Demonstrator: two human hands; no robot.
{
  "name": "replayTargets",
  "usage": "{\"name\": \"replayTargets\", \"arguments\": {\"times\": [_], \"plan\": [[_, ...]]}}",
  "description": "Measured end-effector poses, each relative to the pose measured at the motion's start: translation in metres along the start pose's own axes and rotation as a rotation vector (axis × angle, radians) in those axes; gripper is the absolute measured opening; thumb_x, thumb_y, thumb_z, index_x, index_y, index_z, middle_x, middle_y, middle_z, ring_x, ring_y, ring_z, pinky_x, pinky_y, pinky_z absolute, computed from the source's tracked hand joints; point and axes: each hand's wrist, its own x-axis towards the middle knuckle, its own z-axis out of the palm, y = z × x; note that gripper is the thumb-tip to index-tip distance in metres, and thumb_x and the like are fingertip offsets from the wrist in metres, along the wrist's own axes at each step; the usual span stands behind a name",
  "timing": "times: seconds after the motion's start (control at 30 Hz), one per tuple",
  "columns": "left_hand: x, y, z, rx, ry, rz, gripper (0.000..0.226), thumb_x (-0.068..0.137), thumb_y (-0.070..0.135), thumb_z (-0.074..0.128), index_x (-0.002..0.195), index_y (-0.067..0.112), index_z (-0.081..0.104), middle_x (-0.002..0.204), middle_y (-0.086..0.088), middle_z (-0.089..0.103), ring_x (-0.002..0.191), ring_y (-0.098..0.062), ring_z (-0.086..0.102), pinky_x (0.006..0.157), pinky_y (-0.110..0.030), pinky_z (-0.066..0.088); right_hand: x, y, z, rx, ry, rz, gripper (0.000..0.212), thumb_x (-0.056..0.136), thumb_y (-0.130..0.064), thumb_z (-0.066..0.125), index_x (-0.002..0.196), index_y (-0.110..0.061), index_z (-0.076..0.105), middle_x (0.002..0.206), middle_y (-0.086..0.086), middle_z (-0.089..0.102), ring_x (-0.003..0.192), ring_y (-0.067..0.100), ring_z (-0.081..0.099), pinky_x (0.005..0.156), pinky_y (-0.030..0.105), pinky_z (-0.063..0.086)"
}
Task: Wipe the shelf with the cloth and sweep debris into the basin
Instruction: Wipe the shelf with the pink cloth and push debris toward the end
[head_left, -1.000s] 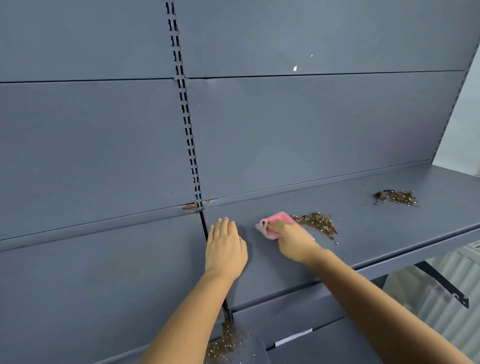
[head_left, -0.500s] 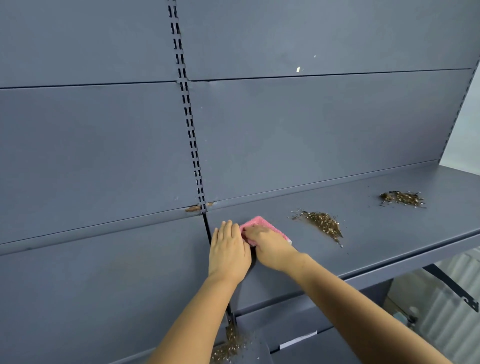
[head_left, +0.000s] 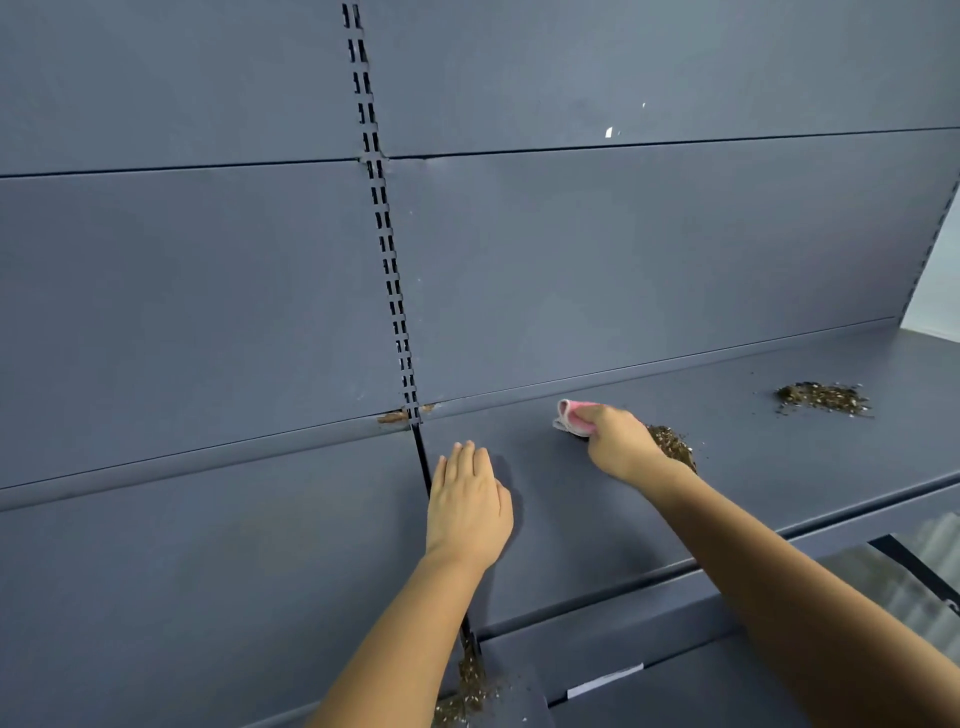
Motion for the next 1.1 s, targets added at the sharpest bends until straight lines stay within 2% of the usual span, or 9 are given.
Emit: {"name": "replayTargets", "arguments": {"times": [0.2, 0.33, 0.4, 0.5, 0.6, 0.67, 0.87, 0.97, 1.1], "plan": [[0.001, 0.000, 0.000, -0.010, -0.002, -0.003, 0.051, 0.100, 0.015, 0.025, 0.150, 0.007, 0.017, 0.159, -0.008, 0.017, 0.150, -0.018, 0.008, 0.122, -0.031, 0.001, -0.013, -0.055, 0.041, -0.004, -0.125, -0.191, 0.051, 0.088, 0.004, 0.037, 0.068, -0.043, 0.032, 0.100, 0.000, 0.042, 0.092, 0.016, 0.037, 0.088, 0.020, 0.033], [0.001, 0.000, 0.000, -0.017, -0.009, 0.003, 0.051, 0.100, 0.015, 0.024, 0.150, 0.008, 0.017, 0.159, -0.007, 0.017, 0.150, -0.017, 0.009, 0.122, -0.031, 0.001, -0.006, -0.052, 0.059, -0.061, -0.175, -0.123, 0.028, 0.086, 0.009, 0.035, 0.095, -0.005, 0.059, 0.107, 0.014, 0.061, 0.107, 0.028, 0.052, 0.086, 0.024, 0.039], [0.001, 0.000, 0.000, -0.010, -0.009, 0.002, 0.049, 0.101, 0.016, 0.024, 0.149, 0.007, 0.020, 0.159, -0.007, 0.016, 0.150, -0.018, 0.009, 0.122, -0.031, 0.001, -0.002, -0.051, 0.053, -0.097, -0.252, 0.006, 0.037, 0.083, 0.007, 0.030, 0.070, -0.020, 0.051, 0.083, 0.000, 0.052, 0.091, 0.027, 0.043, 0.067, 0.012, 0.039], [0.000, 0.000, 0.000, -0.008, -0.012, 0.002, 0.048, 0.101, 0.017, 0.023, 0.148, 0.006, 0.022, 0.159, -0.008, 0.015, 0.150, -0.017, 0.008, 0.122, -0.031, 0.000, -0.004, -0.033, 0.038, -0.024, -0.185, 0.040, 0.046, 0.081, 0.005, 0.024, 0.064, -0.038, 0.025, 0.102, -0.006, 0.032, 0.094, 0.018, 0.027, 0.063, 0.000, 0.016], [-0.001, 0.000, 0.000, -0.015, -0.010, 0.011, 0.048, 0.102, 0.017, 0.023, 0.148, 0.006, 0.022, 0.159, -0.007, 0.015, 0.150, -0.018, 0.007, 0.122, -0.031, 0.000, -0.015, -0.011, 0.023, -0.017, -0.135, 0.065, 0.051, 0.090, 0.001, 0.035, 0.067, -0.042, 0.020, 0.108, -0.003, 0.028, 0.096, 0.016, 0.025, 0.066, 0.001, 0.013], [0.000, 0.000, 0.001, -0.014, -0.003, 0.016, 0.048, 0.102, 0.017, 0.022, 0.148, 0.006, 0.022, 0.159, -0.007, 0.015, 0.150, -0.018, 0.007, 0.122, -0.031, 0.000, -0.015, -0.015, 0.016, 0.000, -0.122, 0.079, 0.052, 0.091, 0.001, 0.036, 0.067, -0.042, 0.019, 0.107, -0.002, 0.029, 0.095, 0.015, 0.026, 0.070, 0.010, 0.028], [0.002, 0.000, 0.001, -0.020, 0.002, 0.018, 0.046, 0.101, 0.017, 0.024, 0.145, 0.007, 0.026, 0.159, -0.006, 0.018, 0.150, -0.017, 0.009, 0.122, -0.031, 0.001, -0.035, -0.051, 0.038, -0.006, -0.137, -0.133, 0.052, 0.086, 0.005, 0.037, 0.072, -0.044, 0.032, 0.095, -0.001, 0.042, 0.093, 0.019, 0.039, 0.081, 0.023, 0.030], [0.002, 0.000, 0.000, -0.024, 0.008, 0.015, 0.044, 0.101, 0.018, 0.023, 0.144, 0.007, 0.028, 0.158, -0.006, 0.020, 0.149, -0.017, 0.010, 0.122, -0.030, 0.002, -0.044, -0.051, 0.055, -0.098, -0.139, -0.206, 0.033, 0.082, 0.008, 0.037, 0.103, -0.006, 0.058, 0.112, 0.014, 0.060, 0.112, 0.028, 0.051, 0.093, 0.030, 0.038], [-0.001, 0.000, 0.001, -0.007, 0.003, 0.022, 0.046, 0.101, 0.016, 0.024, 0.146, 0.006, 0.024, 0.159, -0.007, 0.017, 0.150, -0.017, 0.009, 0.122, -0.031, 0.002, -0.043, -0.035, 0.049, -0.186, -0.192, -0.171, 0.057, 0.085, 0.008, 0.036, 0.139, -0.010, 0.039, 0.147, 0.005, 0.041, 0.141, 0.021, 0.029, 0.115, 0.027, 0.024]]}}
